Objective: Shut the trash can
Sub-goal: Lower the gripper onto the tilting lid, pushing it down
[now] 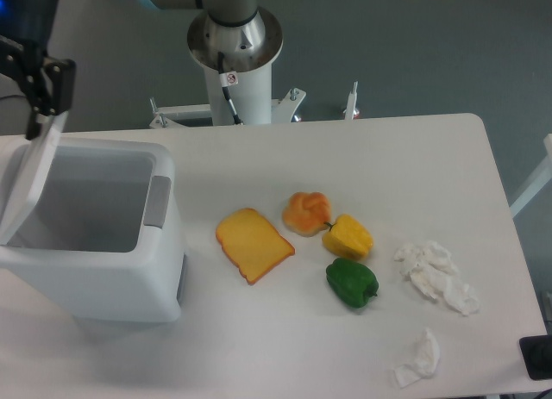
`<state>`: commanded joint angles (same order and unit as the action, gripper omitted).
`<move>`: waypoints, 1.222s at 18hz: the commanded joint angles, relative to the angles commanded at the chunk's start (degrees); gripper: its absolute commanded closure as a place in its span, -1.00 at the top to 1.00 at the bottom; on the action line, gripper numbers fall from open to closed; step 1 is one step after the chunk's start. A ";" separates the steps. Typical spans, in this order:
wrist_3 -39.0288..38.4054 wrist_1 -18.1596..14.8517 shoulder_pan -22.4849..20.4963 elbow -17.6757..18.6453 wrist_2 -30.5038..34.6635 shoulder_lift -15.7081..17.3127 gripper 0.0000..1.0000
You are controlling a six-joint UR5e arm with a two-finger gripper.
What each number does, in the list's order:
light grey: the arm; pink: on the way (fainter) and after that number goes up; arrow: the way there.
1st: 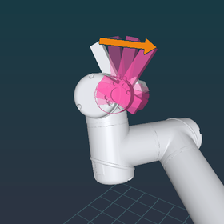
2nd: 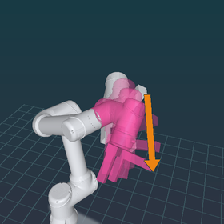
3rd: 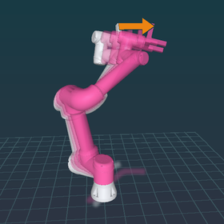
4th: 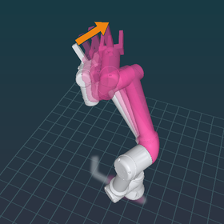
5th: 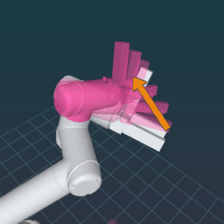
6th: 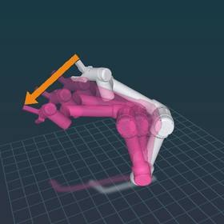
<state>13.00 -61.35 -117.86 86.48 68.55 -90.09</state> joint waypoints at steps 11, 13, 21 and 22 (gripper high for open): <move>2.46 0.26 -1.23 0.26 3.60 -1.49 1.00; 2.46 0.26 -1.41 0.26 3.60 -1.67 1.00; 2.38 0.18 -2.72 1.49 3.60 -2.29 1.00; 2.29 0.18 -2.82 1.58 3.69 -2.29 1.00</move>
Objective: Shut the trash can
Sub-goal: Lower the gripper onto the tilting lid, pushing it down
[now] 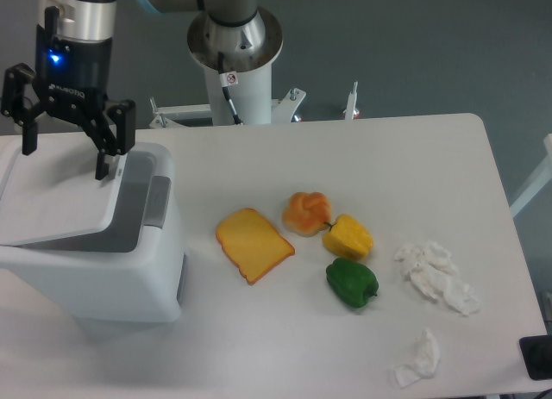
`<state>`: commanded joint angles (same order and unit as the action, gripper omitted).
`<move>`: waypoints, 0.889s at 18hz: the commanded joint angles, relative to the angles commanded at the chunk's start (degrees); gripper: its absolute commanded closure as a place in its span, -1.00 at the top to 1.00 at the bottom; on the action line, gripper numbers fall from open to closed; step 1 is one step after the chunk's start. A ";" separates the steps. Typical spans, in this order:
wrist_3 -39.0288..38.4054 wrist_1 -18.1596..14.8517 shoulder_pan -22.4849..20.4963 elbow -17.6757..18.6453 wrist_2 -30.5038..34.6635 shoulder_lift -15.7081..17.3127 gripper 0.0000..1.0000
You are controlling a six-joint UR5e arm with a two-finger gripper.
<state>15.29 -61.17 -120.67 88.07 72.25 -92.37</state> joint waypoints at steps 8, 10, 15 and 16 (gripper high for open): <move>-0.26 -0.09 -0.97 1.23 0.00 -0.09 1.00; -0.35 -0.09 -0.97 1.49 0.00 -0.09 1.00; -0.44 -0.17 -0.97 1.58 0.09 -0.35 1.00; -0.53 -0.18 -0.97 1.58 0.09 -0.53 1.00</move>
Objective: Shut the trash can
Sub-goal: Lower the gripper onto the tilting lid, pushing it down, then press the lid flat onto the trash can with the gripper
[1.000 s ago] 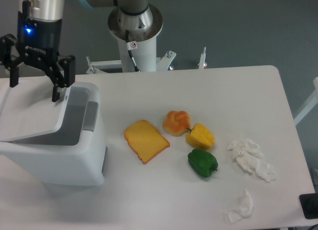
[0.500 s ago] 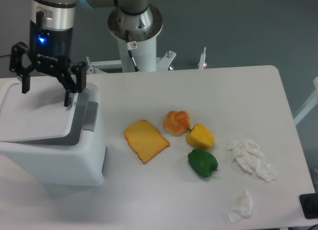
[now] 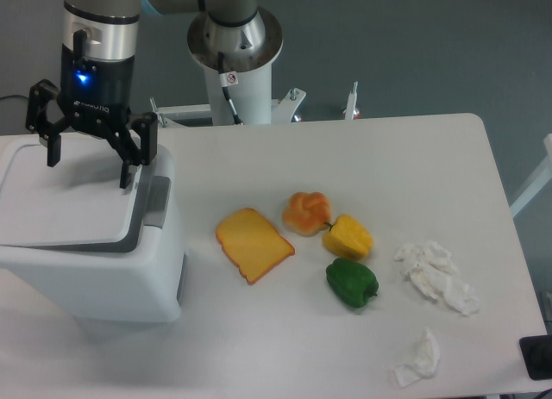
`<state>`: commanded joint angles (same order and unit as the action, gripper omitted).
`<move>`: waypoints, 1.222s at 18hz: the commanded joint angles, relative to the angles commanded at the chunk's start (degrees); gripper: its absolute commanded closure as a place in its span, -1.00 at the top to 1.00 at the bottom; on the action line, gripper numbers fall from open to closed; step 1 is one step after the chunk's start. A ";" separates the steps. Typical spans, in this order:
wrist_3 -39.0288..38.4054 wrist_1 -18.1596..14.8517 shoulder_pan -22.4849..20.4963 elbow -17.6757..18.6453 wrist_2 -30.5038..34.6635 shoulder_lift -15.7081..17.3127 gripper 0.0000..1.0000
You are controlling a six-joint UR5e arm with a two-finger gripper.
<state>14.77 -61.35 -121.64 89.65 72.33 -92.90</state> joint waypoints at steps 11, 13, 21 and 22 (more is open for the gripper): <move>-0.18 0.00 -0.26 0.00 -0.09 -1.41 1.00; -0.26 0.00 -0.70 0.00 -0.09 -1.41 1.00; -0.26 -0.09 -0.62 0.00 0.00 -1.93 1.00; -0.26 -0.09 -0.62 0.09 0.00 -1.94 1.00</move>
